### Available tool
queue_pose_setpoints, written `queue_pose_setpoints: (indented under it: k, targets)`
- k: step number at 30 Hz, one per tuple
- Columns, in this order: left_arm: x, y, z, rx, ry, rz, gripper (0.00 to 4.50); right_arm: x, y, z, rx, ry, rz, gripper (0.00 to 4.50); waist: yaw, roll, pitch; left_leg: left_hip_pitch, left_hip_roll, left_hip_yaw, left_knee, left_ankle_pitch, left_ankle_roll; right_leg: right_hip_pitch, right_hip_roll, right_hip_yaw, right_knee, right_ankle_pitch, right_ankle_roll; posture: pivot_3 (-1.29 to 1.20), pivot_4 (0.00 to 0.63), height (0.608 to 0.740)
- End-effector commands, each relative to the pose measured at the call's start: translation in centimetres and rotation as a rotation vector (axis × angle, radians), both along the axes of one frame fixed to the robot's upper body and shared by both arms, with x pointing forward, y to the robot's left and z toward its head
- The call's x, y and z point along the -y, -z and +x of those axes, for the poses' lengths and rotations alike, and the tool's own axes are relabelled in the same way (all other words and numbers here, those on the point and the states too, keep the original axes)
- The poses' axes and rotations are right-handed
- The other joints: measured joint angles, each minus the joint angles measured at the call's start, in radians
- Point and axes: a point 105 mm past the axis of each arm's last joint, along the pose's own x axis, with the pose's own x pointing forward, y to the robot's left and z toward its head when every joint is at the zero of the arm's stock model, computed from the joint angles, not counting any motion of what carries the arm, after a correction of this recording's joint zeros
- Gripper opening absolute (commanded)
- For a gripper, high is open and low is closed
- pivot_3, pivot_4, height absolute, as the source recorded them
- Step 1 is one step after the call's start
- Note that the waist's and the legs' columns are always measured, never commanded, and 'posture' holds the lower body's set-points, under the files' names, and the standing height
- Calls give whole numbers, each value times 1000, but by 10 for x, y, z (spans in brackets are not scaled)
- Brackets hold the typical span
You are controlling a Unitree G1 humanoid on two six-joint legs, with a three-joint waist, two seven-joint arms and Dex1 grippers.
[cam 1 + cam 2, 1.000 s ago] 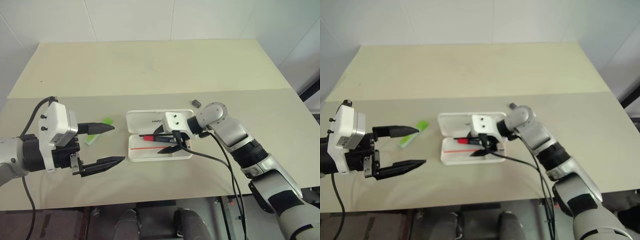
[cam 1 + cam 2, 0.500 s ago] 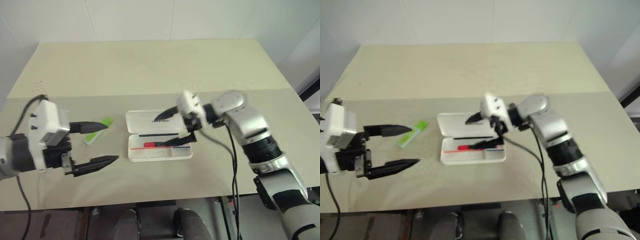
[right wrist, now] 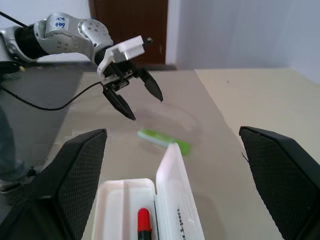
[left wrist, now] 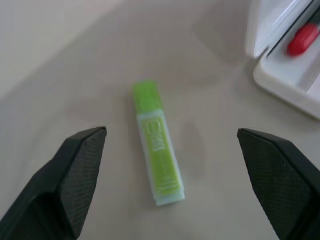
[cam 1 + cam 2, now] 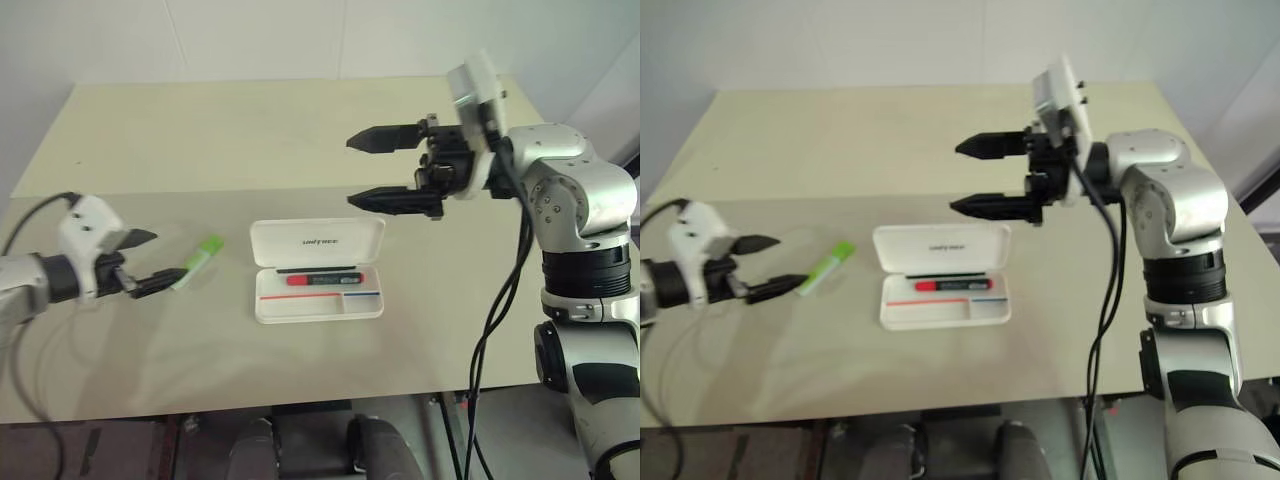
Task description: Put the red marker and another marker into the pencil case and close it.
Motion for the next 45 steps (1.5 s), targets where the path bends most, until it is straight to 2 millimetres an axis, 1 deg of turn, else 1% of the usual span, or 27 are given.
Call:
queue_pose_setpoints:
  k: [1,3,6,9,11,14,17,19,20,21,22,23,27,28,31,33,35,36,38,39,40,41,42,45]
  targets:
    - [-7,13,25,9,-40,33,4500,-1,8,-1,86,54,-74,4478,2,0,0,0,0,0,0,0,0,0,0,0,2,0,0,0,150,740]
    - [-4,19,33,-2,-39,13,4500,-1,11,-4,87,48,-77,4478,0,-1,0,0,0,1,1,0,0,0,0,0,3,0,0,0,150,740]
    - [-3,34,46,-28,-63,53,4500,-2,10,-6,93,44,-68,4478,1,-1,0,0,0,2,1,0,0,-1,0,1,4,0,0,0,150,740]
    - [2,47,51,-67,-61,100,4500,-1,9,-9,96,43,-64,4478,7,0,0,1,1,1,2,0,0,0,0,0,5,0,0,0,150,740]
    - [8,52,52,-83,-50,92,4500,0,10,-10,100,47,-70,4478,16,0,-1,2,1,1,4,0,0,1,0,0,4,0,0,0,150,740]
    - [8,51,54,-85,-72,88,3914,3,13,-12,98,53,-84,4500,29,0,-1,2,1,1,5,-1,1,2,-1,0,3,0,0,0,150,740]
    - [8,51,52,-88,-69,96,2912,5,17,-12,96,56,-99,4500,30,0,-2,2,1,1,7,-1,1,2,0,0,4,0,0,0,150,740]
    - [9,49,49,-87,-60,100,2323,5,19,-11,98,62,-109,4500,27,0,-2,3,1,1,7,-1,1,2,0,0,5,0,0,0,150,740]
    - [8,47,48,-83,-59,102,1964,4,20,-10,99,66,-115,4500,26,0,-2,3,1,1,8,-1,1,2,0,0,5,0,0,0,150,740]
    - [8,45,47,-78,-59,103,1731,4,21,-9,100,69,-118,4500,25,0,-2,3,1,1,8,-1,1,2,0,0,6,0,0,0,150,740]
    - [7,41,46,-70,-61,98,1346,3,21,-9,101,70,-120,4500,25,0,-2,3,1,1,8,-1,1,2,0,0,6,0,0,0,150,740]
    - [6,37,44,-60,-61,87,1102,3,21,-9,104,71,-122,4500,23,0,-2,3,1,1,8,-1,1,2,0,0,6,0,0,0,150,740]
    - [0,8,29,2,-37,57,1100,3,18,-10,110,76,-120,4500,1,0,-2,2,1,1,7,-1,1,1,0,1,6,0,0,0,150,740]
    - [0,-2,23,23,-12,55,1100,4,17,-10,111,78,-119,4500,-1,0,-2,2,1,1,6,-1,1,0,0,1,6,0,0,0,150,740]
    - [10,-33,2,74,95,41,1100,6,12,-14,108,66,-103,4500,0,-1,-2,1,2,1,3,-1,1,0,0,1,6,0,0,0,150,740]
    - [21,-55,-20,81,200,27,1100,7,5,-25,89,11,-70,4500,0,-1,-1,1,2,2,2,-1,1,0,0,1,5,0,0,0,150,740]
    - [36,-67,-41,59,312,19,1100,9,4,-35,70,-39,-69,4500,1,-1,-1,0,1,2,2,-1,1,0,0,1,4,0,0,0,150,740]
    - [46,-69,-51,36,380,12,1100,11,8,-39,64,-53,-92,4500,3,-1,-1,0,1,1,1,-1,1,0,0,1,3,0,0,0,150,740]
    - [65,-65,-69,-28,507,11,1100,15,16,-41,49,-51,-133,4500,6,-1,-1,1,1,1,1,-1,1,1,0,0,1,0,0,0,150,740]
    - [75,-60,-76,-60,561,22,1100,17,20,-41,48,-43,-151,4500,6,-1,-1,1,1,1,1,-1,1,2,0,0,-3,0,0,0,150,740]
    - [83,-56,-78,-74,596,30,1100,20,23,-40,50,-36,-163,4500,6,-1,-1,2,1,1,1,-1,1,3,0,0,-3,0,0,0,150,740]
    - [90,-53,-78,-76,616,32,1100,22,24,-41,50,-32,-171,4500,6,-1,-1,2,1,1,2,-1,1,3,0,0,-3,0,0,0,150,740]
    - [97,-49,-73,-70,620,43,1100,23,24,-42,50,-33,-172,4500,5,-1,-1,2,1,1,2,-1,1,3,0,1,-2,0,0,0,150,740]
    - [122,-36,-47,-12,584,37,1100,26,27,-46,48,-39,-188,4500,10,-1,-1,2,1,0,2,-1,1,2,1,1,-1,0,0,0,150,740]
